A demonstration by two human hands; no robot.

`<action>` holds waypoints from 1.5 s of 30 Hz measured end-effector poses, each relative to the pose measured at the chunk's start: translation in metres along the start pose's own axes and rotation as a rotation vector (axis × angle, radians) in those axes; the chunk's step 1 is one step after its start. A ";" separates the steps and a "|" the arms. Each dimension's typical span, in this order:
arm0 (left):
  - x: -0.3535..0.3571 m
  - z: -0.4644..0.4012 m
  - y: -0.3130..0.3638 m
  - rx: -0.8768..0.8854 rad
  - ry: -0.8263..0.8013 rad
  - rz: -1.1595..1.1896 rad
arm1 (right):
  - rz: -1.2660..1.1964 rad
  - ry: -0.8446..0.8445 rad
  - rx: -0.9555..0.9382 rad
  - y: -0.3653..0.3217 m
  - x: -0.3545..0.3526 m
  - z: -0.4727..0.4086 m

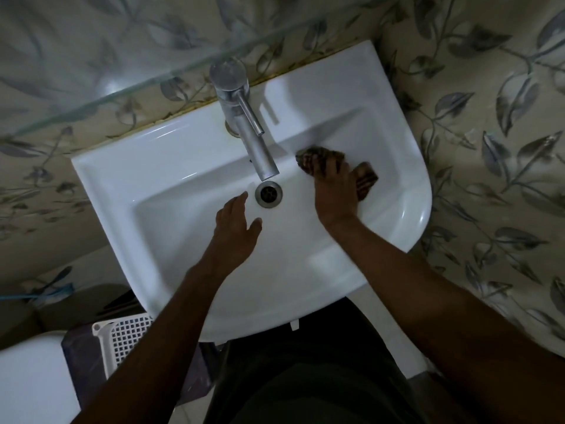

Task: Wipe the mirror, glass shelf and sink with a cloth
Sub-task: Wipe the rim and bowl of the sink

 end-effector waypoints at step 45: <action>-0.027 0.056 -0.036 -0.065 0.156 0.006 | -0.505 -0.182 -0.210 -0.153 0.035 0.033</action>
Point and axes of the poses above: each hand's wrist, its own z-axis away from the middle knuckle, its own x-axis out of the palm, y = z × x, the point moved 6 cm from there along -z, towards the middle knuckle, and after that the axes turned 4 degrees about -z, right-handed, at the moved point
